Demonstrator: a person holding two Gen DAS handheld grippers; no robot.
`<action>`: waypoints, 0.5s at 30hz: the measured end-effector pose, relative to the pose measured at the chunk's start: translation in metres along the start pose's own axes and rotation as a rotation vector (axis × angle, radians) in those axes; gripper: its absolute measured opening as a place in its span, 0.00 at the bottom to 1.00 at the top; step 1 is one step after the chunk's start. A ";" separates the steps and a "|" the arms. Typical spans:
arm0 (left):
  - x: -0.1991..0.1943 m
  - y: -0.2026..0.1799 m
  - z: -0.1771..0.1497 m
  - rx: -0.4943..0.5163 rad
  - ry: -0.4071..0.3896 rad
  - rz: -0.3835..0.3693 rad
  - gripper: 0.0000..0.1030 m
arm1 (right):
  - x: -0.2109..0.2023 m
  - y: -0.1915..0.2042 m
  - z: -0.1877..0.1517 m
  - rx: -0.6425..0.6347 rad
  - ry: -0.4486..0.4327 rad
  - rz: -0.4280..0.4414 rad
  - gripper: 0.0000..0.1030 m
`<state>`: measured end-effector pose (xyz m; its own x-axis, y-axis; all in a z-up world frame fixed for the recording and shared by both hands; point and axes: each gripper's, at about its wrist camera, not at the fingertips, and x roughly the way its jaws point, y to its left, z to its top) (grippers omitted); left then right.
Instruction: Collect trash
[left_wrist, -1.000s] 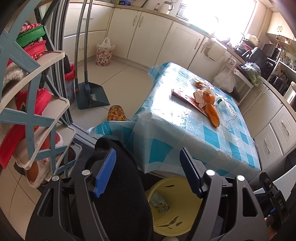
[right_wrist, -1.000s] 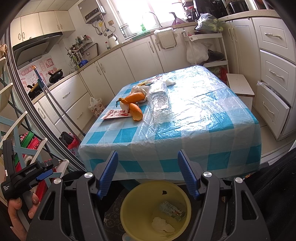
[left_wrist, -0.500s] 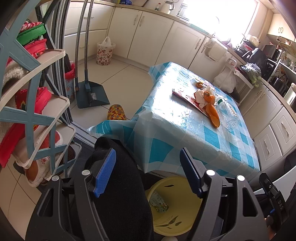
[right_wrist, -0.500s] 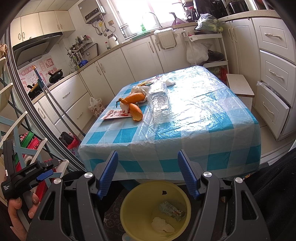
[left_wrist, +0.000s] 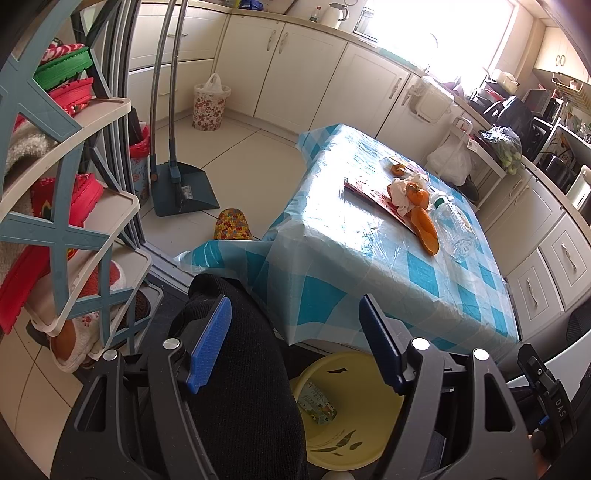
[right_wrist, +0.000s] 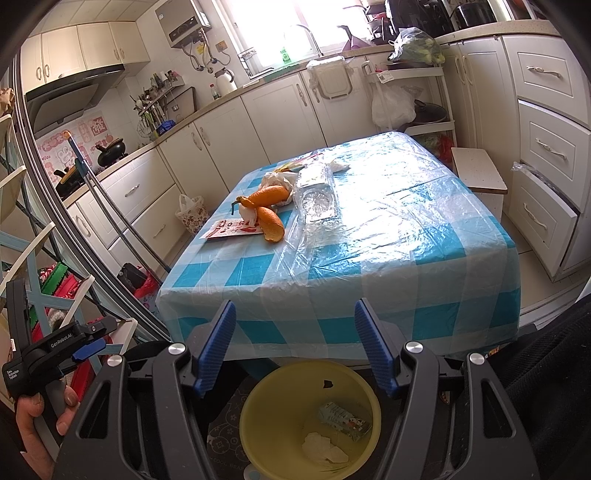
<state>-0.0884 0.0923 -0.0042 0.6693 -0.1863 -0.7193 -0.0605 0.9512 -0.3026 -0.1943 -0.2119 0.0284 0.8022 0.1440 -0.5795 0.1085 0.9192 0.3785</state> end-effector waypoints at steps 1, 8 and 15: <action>0.000 0.000 0.000 0.000 0.001 0.000 0.67 | 0.000 0.000 0.000 0.000 0.000 0.000 0.63; 0.000 0.000 0.000 0.000 0.001 0.000 0.67 | 0.000 0.000 0.000 0.000 -0.001 0.000 0.64; 0.000 0.001 0.000 -0.001 0.000 0.000 0.68 | 0.000 -0.001 0.002 0.001 -0.003 -0.001 0.65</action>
<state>-0.0888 0.0929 -0.0048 0.6692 -0.1864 -0.7193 -0.0615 0.9508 -0.3036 -0.1935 -0.2132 0.0297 0.8040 0.1416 -0.5775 0.1102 0.9190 0.3786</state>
